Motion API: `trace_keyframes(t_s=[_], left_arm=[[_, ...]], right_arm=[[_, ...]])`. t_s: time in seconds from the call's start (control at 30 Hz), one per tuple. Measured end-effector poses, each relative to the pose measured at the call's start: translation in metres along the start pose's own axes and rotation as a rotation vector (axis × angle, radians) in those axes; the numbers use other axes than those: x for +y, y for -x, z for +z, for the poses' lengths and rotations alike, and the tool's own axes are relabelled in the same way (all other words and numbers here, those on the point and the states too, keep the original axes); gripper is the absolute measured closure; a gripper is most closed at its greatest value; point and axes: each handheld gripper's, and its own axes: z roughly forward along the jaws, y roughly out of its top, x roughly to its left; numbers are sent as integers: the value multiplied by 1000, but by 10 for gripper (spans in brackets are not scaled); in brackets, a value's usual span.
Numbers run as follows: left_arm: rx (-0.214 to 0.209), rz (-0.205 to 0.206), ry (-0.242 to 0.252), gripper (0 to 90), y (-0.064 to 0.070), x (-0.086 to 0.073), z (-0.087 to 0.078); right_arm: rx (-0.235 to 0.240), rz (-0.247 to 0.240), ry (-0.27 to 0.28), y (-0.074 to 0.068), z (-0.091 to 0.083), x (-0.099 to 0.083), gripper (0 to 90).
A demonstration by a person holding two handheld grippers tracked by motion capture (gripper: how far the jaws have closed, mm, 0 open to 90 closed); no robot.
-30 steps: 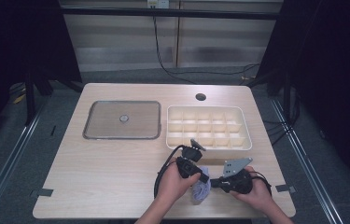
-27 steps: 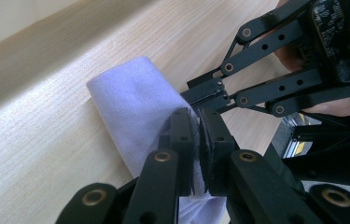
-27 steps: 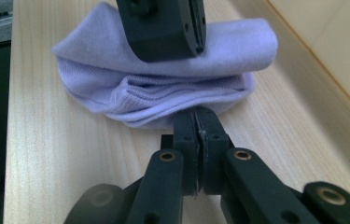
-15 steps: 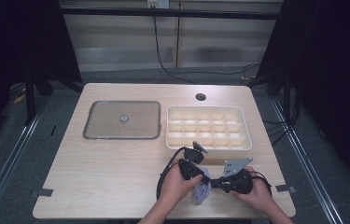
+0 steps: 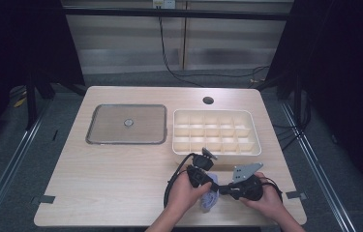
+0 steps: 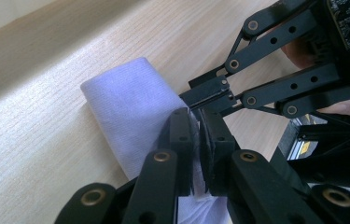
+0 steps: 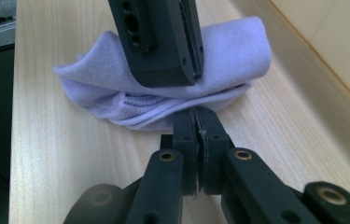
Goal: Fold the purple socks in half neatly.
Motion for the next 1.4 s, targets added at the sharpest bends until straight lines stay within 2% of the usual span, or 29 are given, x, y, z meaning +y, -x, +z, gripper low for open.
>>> trace_keyframes(t_s=[0.5,0.57,0.8,1.0,1.4], left_arm=[[-1,6,10,845,3,0,5],[6,15,12,844,4,0,7],[16,37,5,838,7,-1,13],[28,44,3,839,8,-1,14],[35,56,19,840,8,-5,15]], right_arm=[[-1,0,-5,1,-1,0,876],[-3,18,-6,2,-2,-1,878],[-46,52,-11,10,-10,-7,882],[-73,86,18,14,-19,-9,883],[-105,112,57,19,-35,-6,900]])
